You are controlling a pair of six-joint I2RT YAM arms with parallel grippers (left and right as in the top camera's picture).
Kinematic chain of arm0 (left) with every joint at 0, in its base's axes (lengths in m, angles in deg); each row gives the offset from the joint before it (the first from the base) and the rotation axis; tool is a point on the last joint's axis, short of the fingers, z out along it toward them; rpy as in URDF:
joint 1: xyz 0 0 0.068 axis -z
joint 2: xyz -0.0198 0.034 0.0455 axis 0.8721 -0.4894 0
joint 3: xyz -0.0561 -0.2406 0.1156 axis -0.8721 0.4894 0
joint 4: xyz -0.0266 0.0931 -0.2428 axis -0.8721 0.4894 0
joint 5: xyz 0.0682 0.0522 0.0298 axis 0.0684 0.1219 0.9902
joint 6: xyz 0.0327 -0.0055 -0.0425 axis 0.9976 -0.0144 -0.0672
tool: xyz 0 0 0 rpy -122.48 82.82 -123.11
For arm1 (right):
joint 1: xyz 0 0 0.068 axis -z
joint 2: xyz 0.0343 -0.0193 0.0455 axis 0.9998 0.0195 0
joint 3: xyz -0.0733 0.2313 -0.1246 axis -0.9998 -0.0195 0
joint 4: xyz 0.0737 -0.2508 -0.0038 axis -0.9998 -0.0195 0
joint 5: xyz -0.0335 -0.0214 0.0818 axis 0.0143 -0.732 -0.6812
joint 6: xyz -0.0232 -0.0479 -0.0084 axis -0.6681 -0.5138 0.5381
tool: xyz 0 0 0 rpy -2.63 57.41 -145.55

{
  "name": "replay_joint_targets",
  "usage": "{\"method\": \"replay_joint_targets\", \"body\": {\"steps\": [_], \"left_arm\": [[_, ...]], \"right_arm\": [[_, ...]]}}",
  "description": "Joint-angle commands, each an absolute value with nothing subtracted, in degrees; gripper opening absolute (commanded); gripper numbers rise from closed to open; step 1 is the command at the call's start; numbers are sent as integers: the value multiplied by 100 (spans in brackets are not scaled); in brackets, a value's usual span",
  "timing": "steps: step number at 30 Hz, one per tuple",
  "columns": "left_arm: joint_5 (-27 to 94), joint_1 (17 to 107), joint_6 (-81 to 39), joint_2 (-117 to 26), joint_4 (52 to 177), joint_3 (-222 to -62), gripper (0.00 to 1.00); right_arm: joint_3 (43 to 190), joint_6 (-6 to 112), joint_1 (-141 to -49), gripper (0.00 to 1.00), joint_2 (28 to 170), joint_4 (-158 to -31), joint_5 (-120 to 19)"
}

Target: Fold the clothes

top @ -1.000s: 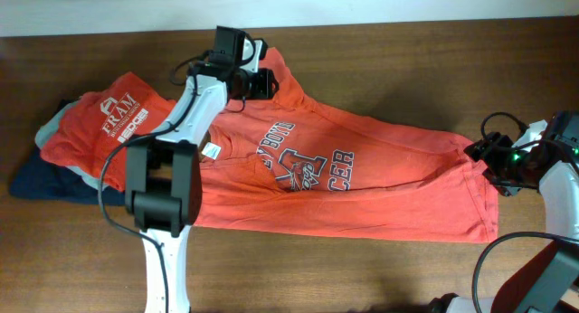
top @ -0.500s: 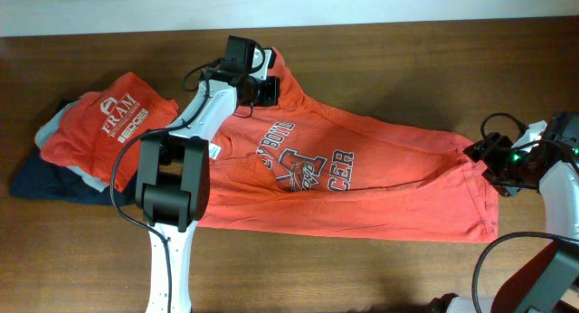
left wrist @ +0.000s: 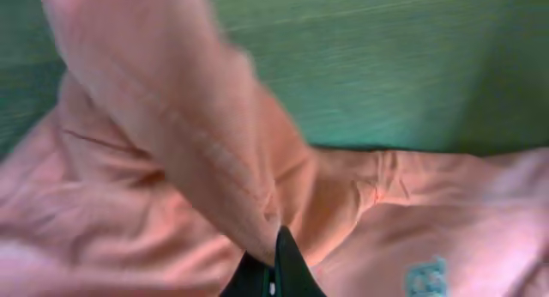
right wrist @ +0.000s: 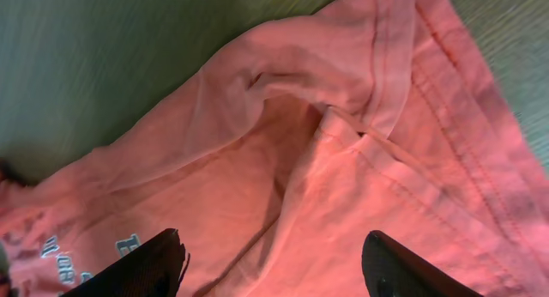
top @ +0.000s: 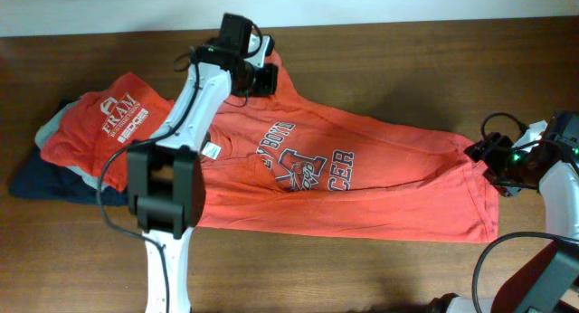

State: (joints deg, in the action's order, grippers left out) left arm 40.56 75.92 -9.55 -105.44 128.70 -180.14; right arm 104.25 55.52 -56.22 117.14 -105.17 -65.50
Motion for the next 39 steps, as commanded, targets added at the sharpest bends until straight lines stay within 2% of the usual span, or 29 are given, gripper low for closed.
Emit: {"method": "replay_joint_targets", "body": {"steps": [1, 11, 22, 39], "left_arm": [[4015, 7595, -773, -9954, 13161, -18191, 0], [4012, 7638, -747, -9880, 14407, -18191, 1], [4183, 7798, -518, -9880, 15211, -18189, 0], [5055, 8373, -520, -9880, 16354, -18189, 1]], "right_arm": [[10495, 5510, -5591, 72, 11673, -10519, -6301], [10495, 5508, -5630, 72, 11740, -10465, -6294], [10484, 5510, -5961, 72, 12285, -10447, -6261], [10484, 5510, -5967, 72, 12296, -10436, -6255]]}}
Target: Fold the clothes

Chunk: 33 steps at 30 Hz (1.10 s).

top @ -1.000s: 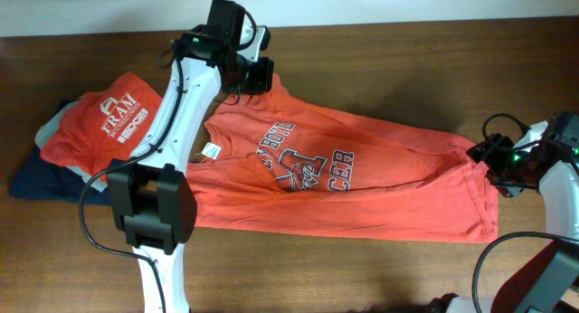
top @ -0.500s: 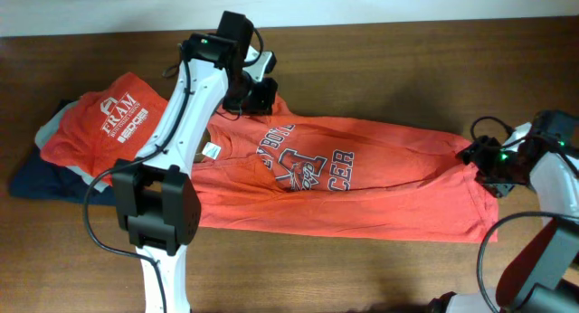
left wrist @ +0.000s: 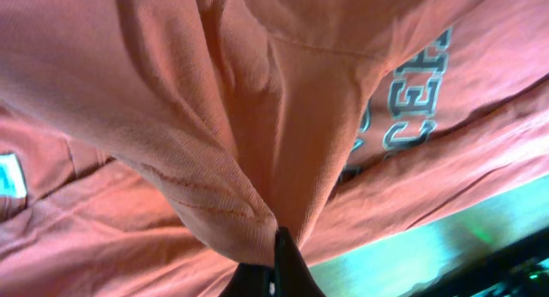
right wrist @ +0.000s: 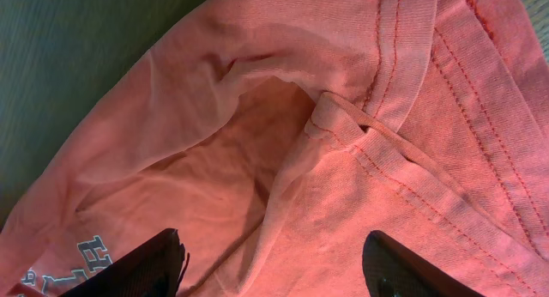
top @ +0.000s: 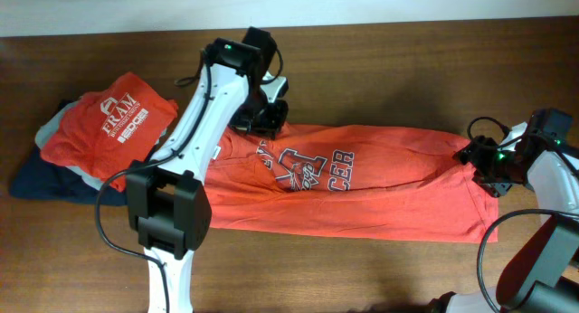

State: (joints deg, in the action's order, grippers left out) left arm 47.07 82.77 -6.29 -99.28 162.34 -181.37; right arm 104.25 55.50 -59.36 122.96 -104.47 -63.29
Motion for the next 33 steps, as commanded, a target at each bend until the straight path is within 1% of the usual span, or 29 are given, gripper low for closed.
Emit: {"method": "replay_joint_targets", "body": {"steps": [1, 2, 3, 4, 5, 7, 10, 12, 14, 15, 19, 21, 28, 30, 33], "left_arm": [[5193, 8416, -522, -9880, 16392, -18189, 1], [5271, 8438, -522, -9880, 16416, -18189, 2], [5324, 8462, -522, -9880, 16455, -18189, 7], [5326, 8473, -522, -9880, 16494, -18189, 16], [5330, 8484, -520, -9882, 16551, -18189, 28], [5488, 8484, -520, -9882, 16628, -18189, 33], [6185, 8460, -522, -9882, 16553, -18189, 39], [6624, 8375, -524, -9882, 16420, -18189, 46], [6834, 8215, -524, -9882, 16182, -18189, 48], [6841, 8110, -522, -9882, 16009, -18189, 51], [6675, 7673, -459, -9906, 15176, -18069, 52], [6240, 7498, -216, -9980, 14940, -18001, 52], [4657, 7219, 650, -10472, 14798, -17933, 51], [4434, 7221, 811, -10566, 14835, -17933, 51], [4430, 7221, 975, -10680, 14853, -17933, 52]], "right_arm": [[10484, 5508, -5967, 72, 12296, -10434, -6255], [10484, 5510, -5967, 72, 12296, -10434, -6255], [10484, 5510, -5967, 72, 12296, -10434, -6255], [10484, 5510, -5967, 72, 12296, -10434, -6255], [10484, 5510, -5967, 72, 12296, -10434, -6257], [10484, 5510, -5967, 72, 12296, -10436, -6257], [10484, 5510, -5967, 72, 12296, -10439, -6257], [10484, 5510, -5967, 72, 12296, -10449, -6257], [10484, 5510, -5967, 72, 12296, -10474, -6259], [10484, 5510, -5967, 72, 12296, -10480, -6259], [10484, 5512, -5967, 72, 12296, -10504, -6259], [10484, 5510, -5967, 72, 12296, -10526, -6259], [10484, 5510, -5967, 72, 12296, -10546, -6259], [10484, 5510, -5967, 72, 12296, -10568, -6259], [10484, 5510, -5967, 72, 12296, -10581, -6259]]}}
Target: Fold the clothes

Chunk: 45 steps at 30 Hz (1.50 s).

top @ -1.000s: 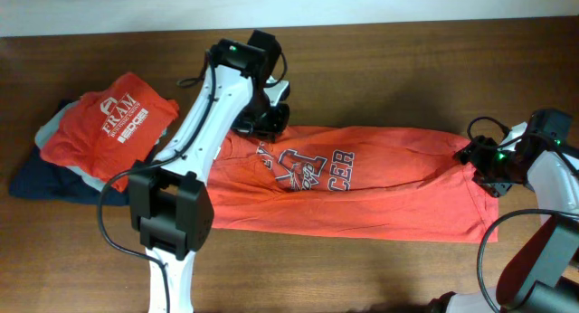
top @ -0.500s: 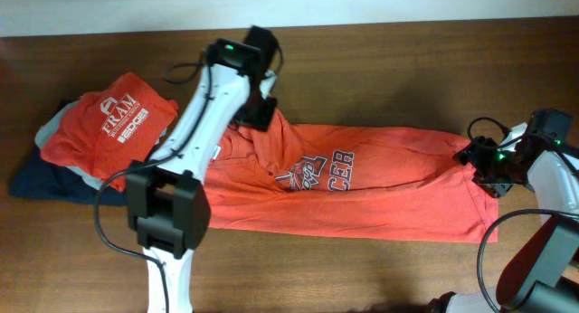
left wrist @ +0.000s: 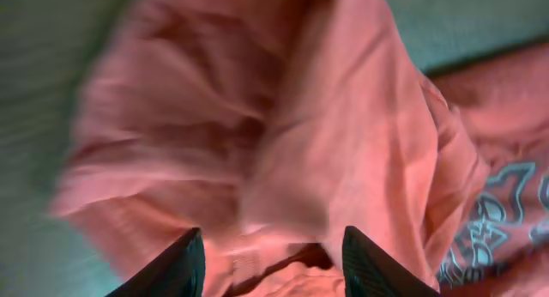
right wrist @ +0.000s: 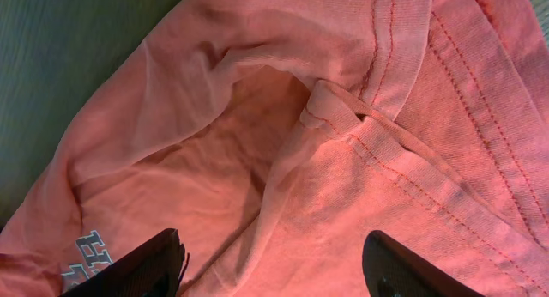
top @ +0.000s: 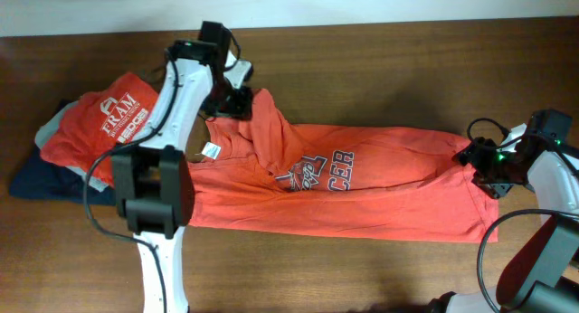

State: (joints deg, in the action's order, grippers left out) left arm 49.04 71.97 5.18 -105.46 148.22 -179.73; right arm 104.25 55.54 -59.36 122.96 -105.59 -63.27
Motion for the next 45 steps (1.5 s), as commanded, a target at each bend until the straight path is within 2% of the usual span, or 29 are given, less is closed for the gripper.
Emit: {"method": "replay_joint_targets", "body": {"steps": [1, 3, 4, 6, 8, 10, 22, 28, 33, 45], "left_arm": [[4430, 7227, 1178, -10734, 14859, -17933, 52], [4430, 7227, 1290, -10820, 14862, -17933, 52], [4428, 7227, 1290, -10865, 14862, -17933, 48], [4441, 7225, 1290, -10892, 14859, -17933, 27], [4454, 7201, 1283, -10874, 14868, -17949, 11], [4452, 7160, 1279, -10817, 14938, -18034, 0], [4456, 6915, 1082, -10278, 16746, -19173, 1], [4836, 6915, 1063, -10280, 17316, -19131, 1], [5086, 6915, 1065, -10280, 17550, -19131, 6], [5086, 6915, 1065, -10280, 17618, -19131, 6]], "right_arm": [[10484, 5510, -5967, 72, 12296, -10581, -6259], [10484, 5510, -5967, 72, 12296, -10581, -6259], [10484, 5510, -5967, 72, 12296, -10581, -6259], [10484, 5510, -5967, 72, 12296, -10581, -6259], [10484, 5510, -5967, 72, 12296, -10581, -6259], [10484, 5512, -5967, 72, 12296, -10581, -6259], [10484, 5512, -5967, 72, 12296, -10578, -6259], [10484, 5512, -5967, 72, 12296, -10581, -6259], [10484, 5512, -5967, 72, 12296, -10578, -6259], [10484, 5515, -5969, 73, 12350, -10041, -6366]]}}
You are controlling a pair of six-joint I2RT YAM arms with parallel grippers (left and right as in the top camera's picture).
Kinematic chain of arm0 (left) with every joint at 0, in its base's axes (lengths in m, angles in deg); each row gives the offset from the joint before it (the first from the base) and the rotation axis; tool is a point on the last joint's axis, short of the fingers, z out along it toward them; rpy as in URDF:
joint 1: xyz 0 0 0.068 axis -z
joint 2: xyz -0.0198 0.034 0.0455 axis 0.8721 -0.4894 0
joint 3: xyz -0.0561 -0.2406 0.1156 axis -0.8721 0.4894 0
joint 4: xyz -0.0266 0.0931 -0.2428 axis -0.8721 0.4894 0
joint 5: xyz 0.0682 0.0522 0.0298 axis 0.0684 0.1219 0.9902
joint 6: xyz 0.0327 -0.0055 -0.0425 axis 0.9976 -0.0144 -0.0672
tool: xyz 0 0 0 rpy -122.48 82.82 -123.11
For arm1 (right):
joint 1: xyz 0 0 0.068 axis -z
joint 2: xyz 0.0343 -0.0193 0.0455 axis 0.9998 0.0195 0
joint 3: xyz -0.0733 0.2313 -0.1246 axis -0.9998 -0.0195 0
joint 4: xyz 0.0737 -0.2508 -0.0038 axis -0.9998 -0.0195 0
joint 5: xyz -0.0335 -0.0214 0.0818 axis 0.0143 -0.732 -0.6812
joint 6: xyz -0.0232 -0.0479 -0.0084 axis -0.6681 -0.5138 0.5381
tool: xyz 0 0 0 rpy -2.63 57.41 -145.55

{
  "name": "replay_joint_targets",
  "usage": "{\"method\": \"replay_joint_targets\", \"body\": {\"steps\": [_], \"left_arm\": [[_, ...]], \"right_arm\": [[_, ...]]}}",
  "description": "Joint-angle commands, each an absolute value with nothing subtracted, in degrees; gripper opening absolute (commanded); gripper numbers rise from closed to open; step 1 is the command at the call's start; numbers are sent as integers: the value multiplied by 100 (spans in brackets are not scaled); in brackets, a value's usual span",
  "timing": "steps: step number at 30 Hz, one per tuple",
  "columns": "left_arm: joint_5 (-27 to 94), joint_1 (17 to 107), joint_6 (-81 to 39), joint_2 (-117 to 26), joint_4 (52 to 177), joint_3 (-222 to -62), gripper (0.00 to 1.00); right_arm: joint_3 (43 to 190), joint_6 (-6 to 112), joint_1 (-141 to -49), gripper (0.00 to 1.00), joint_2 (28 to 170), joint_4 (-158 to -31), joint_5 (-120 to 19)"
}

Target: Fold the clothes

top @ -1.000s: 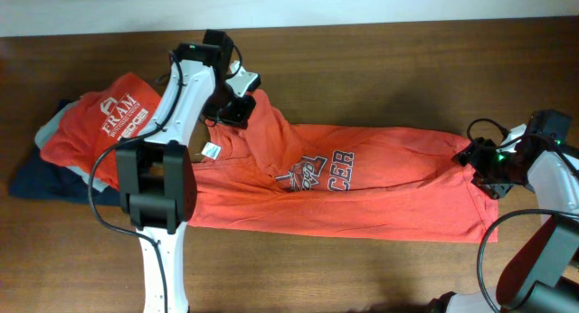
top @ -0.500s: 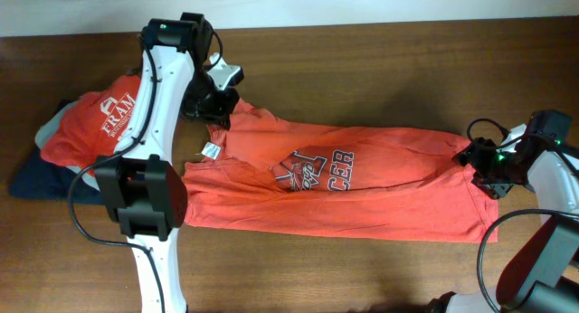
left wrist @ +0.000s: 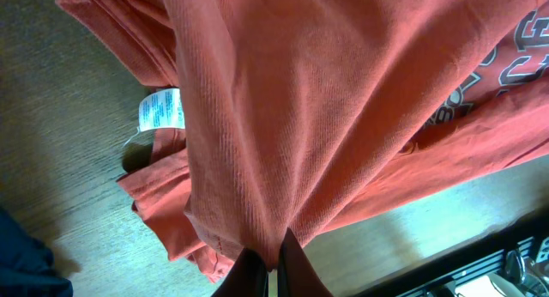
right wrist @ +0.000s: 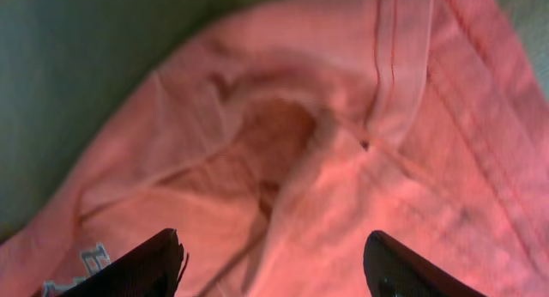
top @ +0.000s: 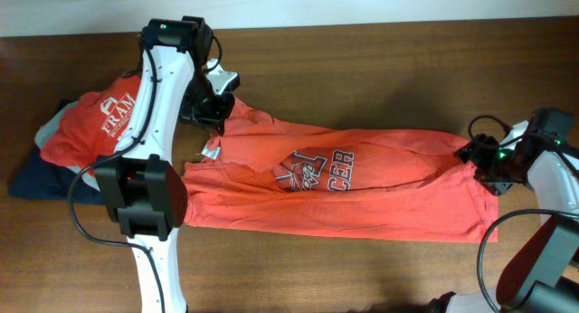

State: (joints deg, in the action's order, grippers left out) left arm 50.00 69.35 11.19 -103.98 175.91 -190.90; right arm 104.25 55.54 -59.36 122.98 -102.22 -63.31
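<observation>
An orange T-shirt (top: 362,191) with a printed chest graphic lies stretched across the table, folded lengthwise. My left gripper (top: 215,112) is at the shirt's upper left corner, shut on a bunch of its cloth (left wrist: 257,142), which hangs from the jaws above the tabletop. A white care label (left wrist: 159,111) shows beside the held cloth. My right gripper (top: 484,161) hovers open over the shirt's right end (right wrist: 343,177), its fingertips (right wrist: 146,267) spread wide apart with nothing between them.
A pile of folded clothes (top: 86,137), an orange printed shirt on top of grey and navy ones, sits at the left of the wooden table (top: 380,69). Cables trail from the right arm near the table's right edge.
My left gripper was open over a raised bunch of cloth near the collar; now it is shut on the cloth, further left and nearer the pile. The raised bunch has flattened. The right gripper stayed put.
At first my left gripper held the shirt's upper edge at the back, the shirt spread wide. Then it held that edge over the chest print, the shirt narrowed lengthwise. It then stood open at the upper left, and now grips cloth there again. The right stayed open.
</observation>
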Motion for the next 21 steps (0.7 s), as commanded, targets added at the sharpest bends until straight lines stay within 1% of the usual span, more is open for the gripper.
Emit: {"method": "replay_joint_targets", "body": {"steps": [1, 9, 12, 14, 17, 21], "left_arm": [[5086, 6915, 1065, -10280, 17613, -19131, 6], [5083, 6915, 1063, -10280, 17570, -19131, 6], [5083, 6915, 1063, -10280, 17565, -19131, 6], [5083, 6915, 1063, -10280, 17548, -19131, 6], [5081, 6915, 1021, -10280, 17489, -19131, 6], [5079, 6915, 1021, -10280, 17482, -19131, 6]], "right_arm": [[10484, 5515, -5969, 72, 12379, -9940, -6364], [10484, 5438, -5991, 73, 12862, -9234, -6392], [10484, 5139, -6081, 82, 13128, -9153, -6532], [10484, 5126, -6129, 85, 13275, -9072, -6615], [10484, 5128, -6194, 87, 13408, -8891, -6648], [10484, 5167, -6221, 86, 13430, -8699, -6672]]}}
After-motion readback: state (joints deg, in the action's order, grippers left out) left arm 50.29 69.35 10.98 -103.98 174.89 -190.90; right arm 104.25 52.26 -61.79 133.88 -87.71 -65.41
